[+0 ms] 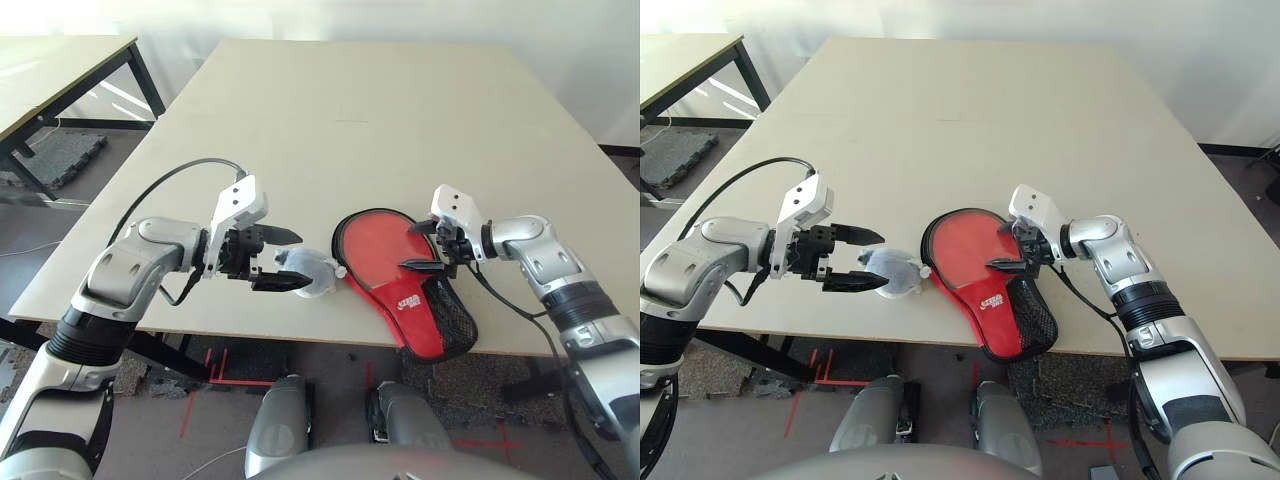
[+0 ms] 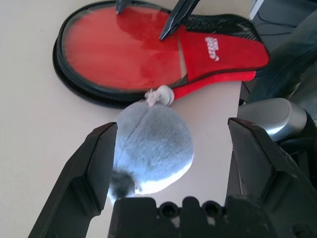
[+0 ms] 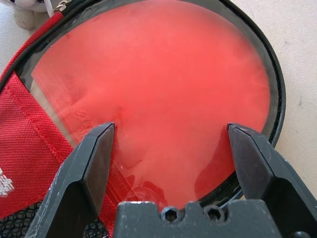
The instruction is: Store the ping-pong paddle in its case and zip it.
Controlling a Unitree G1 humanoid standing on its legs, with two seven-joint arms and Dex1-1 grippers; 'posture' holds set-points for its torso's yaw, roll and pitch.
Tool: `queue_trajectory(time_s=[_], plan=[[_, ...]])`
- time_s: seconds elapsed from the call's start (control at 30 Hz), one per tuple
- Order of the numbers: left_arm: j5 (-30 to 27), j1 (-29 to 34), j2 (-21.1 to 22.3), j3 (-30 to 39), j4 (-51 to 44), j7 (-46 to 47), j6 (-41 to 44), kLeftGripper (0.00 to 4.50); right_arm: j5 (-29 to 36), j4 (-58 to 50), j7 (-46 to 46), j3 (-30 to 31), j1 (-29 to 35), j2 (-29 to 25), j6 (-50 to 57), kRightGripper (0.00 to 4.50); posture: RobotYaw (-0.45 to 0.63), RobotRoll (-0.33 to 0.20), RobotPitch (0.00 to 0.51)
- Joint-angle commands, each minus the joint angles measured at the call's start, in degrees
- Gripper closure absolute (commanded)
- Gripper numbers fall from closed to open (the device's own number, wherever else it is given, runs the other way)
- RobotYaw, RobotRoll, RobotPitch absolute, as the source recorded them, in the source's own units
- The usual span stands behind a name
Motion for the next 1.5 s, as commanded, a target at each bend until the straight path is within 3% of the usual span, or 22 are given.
queue_trajectory(time_s=[0.03, 0.3, 0.4, 0.73, 1.03, 1.23, 1.5], plan=[[2.89, -1.01, -0.98, -2.41, 2.70, -0.06, -2.90, 0.00, -3.10, 2.64, -0.46, 2.31, 3.12, -1.21, 2.77, 0.03, 0.14, 0.000, 0.091], [13.70, -5.69, -4.76, -6.94, 11.94, 4.58, -11.67, 0.00, -2.69, 1.20, -0.43, 1.62, 3.73, -1.27, 4.15, 0.03, 0.13, 0.000, 0.092], [17.10, -7.06, -5.14, -8.94, 13.56, 4.08, -14.61, 0.59, -2.72, 0.56, -0.40, 1.38, 4.10, -1.24, 4.62, 0.00, 0.13, 0.000, 0.093], [17.15, -6.83, -3.96, -11.58, 9.79, -3.76, -14.18, 4.47, -2.88, -0.10, -0.44, 1.14, 5.14, -1.45, 5.17, 0.00, 0.13, 0.000, 0.109], [19.26, -11.17, -4.69, -11.58, 12.63, -5.53, -16.26, 4.47, -2.85, -0.20, -1.07, 1.16, 5.61, -0.72, 5.33, 0.00, 0.13, 0.000, 0.112], [26.75, -20.20, -5.43, -13.14, 25.35, -4.71, -28.50, 4.47, -3.38, 0.75, -2.10, 1.26, 6.25, -0.44, 4.85, 0.00, 0.12, 0.000, 0.093], [37.12, -32.91, -9.97, -16.15, 47.10, -0.63, -46.30, 4.47, -3.65, 1.58, -2.86, 1.21, 6.42, 0.15, 4.35, 0.00, 0.10, 0.000, 0.084]])
